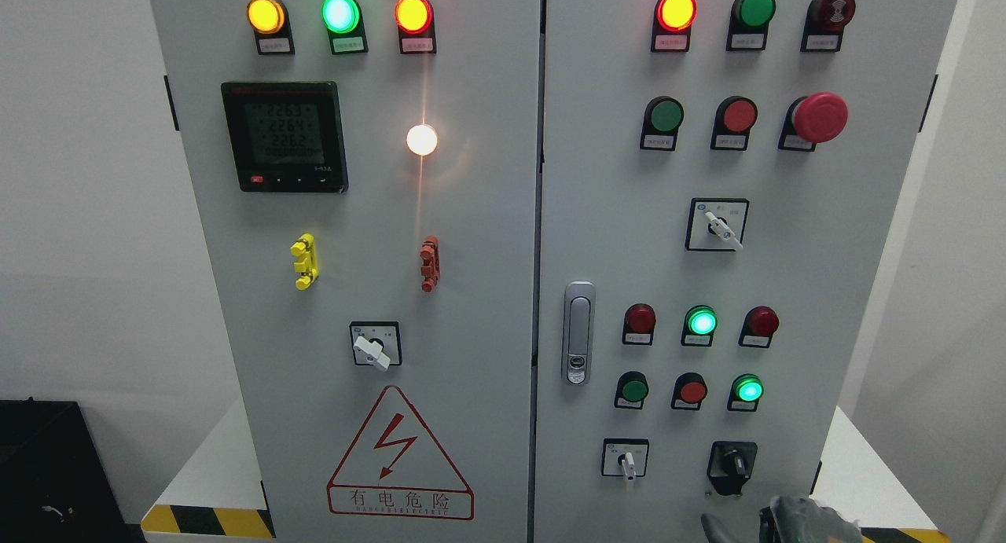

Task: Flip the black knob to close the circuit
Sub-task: 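Raise the right hand up to the black rotary knob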

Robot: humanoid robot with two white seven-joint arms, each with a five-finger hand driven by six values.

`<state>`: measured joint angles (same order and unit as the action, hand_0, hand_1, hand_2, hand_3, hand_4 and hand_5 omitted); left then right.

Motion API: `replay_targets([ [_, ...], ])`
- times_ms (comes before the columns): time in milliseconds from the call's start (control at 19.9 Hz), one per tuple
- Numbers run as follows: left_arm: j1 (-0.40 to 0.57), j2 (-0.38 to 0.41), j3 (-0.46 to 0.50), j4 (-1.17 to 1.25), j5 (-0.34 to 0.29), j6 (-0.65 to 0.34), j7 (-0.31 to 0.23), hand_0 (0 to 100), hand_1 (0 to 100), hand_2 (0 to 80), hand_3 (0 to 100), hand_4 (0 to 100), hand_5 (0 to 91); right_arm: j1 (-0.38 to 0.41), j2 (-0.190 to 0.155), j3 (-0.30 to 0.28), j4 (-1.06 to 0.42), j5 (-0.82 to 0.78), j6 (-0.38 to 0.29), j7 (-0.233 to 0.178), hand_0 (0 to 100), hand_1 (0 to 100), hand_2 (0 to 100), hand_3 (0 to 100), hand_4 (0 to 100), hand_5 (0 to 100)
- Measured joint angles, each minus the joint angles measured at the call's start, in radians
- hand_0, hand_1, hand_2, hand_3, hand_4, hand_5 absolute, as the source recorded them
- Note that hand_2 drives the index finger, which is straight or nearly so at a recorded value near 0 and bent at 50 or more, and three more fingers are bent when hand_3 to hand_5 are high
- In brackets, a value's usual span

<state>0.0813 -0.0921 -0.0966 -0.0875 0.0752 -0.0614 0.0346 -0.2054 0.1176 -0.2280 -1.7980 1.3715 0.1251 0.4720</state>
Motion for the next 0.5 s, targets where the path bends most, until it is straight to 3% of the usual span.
replay_targets([
  [502, 0.000, 0.000, 0.000, 0.000, 0.000, 0.000, 0.000, 12, 56, 0.0, 0, 0, 0.0, -0.051, 0.000, -0.009, 0.040, 0.041, 0.003, 0.001, 0, 0, 90, 100, 95, 95],
])
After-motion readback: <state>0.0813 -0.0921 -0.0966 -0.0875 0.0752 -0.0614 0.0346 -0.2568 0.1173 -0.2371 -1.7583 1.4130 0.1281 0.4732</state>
